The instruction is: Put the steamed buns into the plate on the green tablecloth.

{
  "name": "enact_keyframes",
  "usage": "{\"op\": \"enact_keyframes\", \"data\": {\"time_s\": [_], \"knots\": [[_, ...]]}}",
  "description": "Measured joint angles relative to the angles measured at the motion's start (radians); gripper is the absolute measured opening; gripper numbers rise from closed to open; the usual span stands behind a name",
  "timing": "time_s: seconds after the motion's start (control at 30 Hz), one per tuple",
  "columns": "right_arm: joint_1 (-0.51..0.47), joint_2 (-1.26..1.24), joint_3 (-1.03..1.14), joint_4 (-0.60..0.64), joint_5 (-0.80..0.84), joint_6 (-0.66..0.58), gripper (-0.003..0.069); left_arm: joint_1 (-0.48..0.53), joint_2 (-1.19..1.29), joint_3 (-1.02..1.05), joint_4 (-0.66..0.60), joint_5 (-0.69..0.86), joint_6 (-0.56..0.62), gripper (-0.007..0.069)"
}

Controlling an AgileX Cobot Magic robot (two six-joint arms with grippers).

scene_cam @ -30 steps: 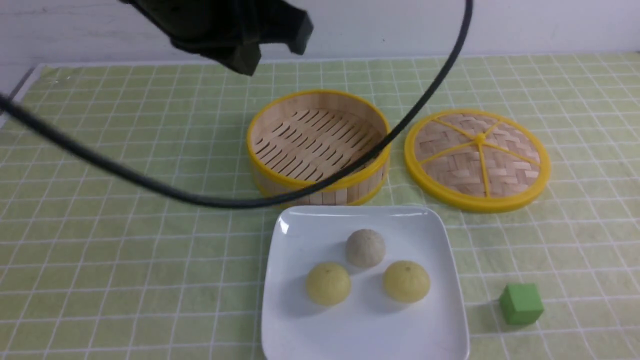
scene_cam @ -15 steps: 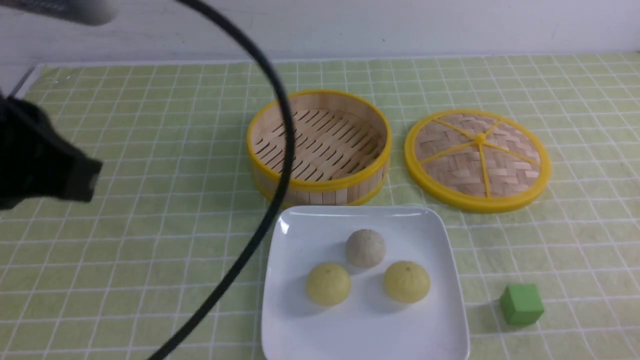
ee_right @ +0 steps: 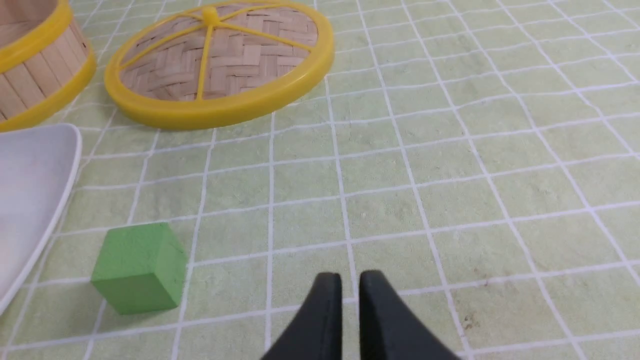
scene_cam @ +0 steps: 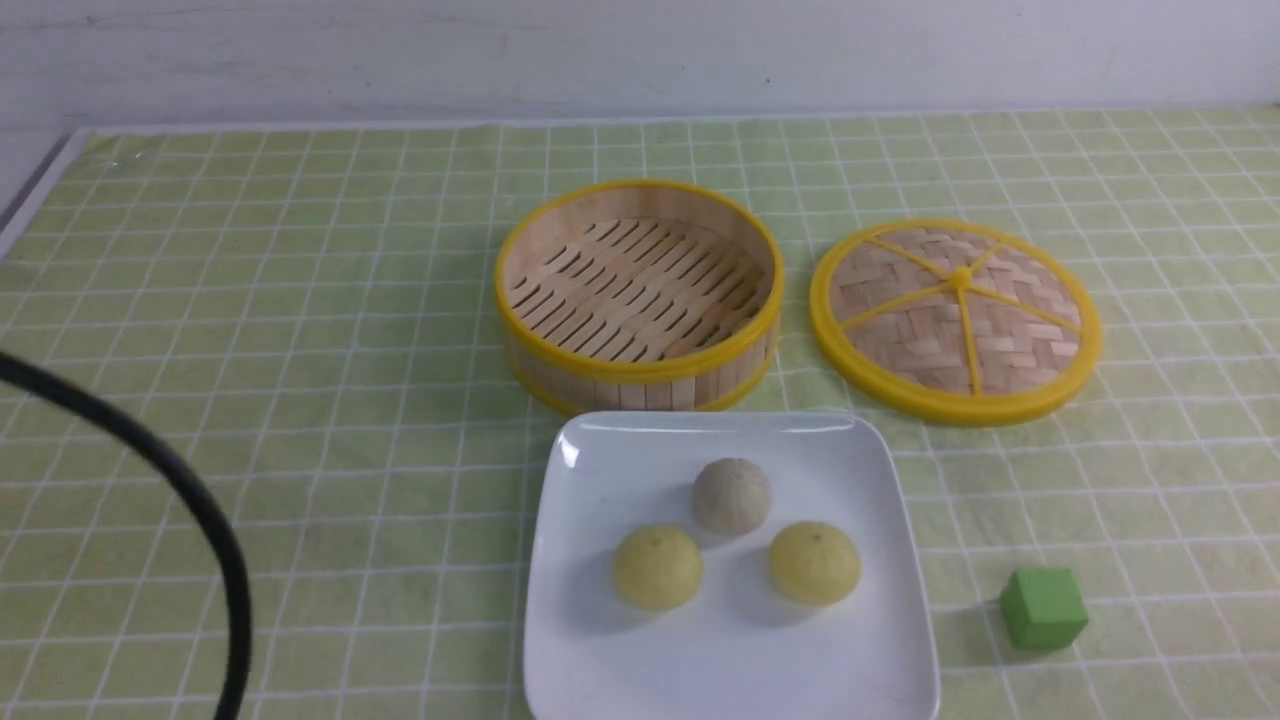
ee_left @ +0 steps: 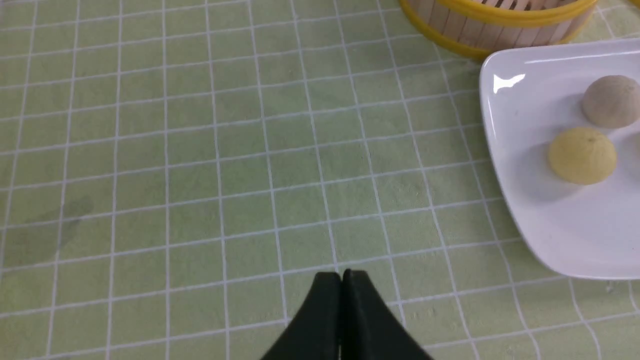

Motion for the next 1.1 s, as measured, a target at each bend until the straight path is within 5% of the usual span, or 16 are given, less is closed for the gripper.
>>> {"op": "enact_keyframes", "data": {"time_s": [0.17,0.5,0.6,1.1], "knots": [[-0.001,0.0,0.0,0.0,0.0,0.0,0.008,0.0,-0.111,0.157,0.007,-0.128,-0.07,0.0018],[-0.002,0.0,0.0,0.002,0.0,0.0,0.0099,0.0,-0.196,0.555,0.217,-0.909,-0.474,0.002],[-0.002,0.0,0.0,0.002,0.0,0.0,0.0099,0.0,-0.195,0.604,0.231,-1.001,-0.551,0.002],[-0.002,0.0,0.0,0.002,0.0,-0.001,0.012,0.0,-0.195,0.642,0.275,-0.872,-0.603,0.0034]]}}
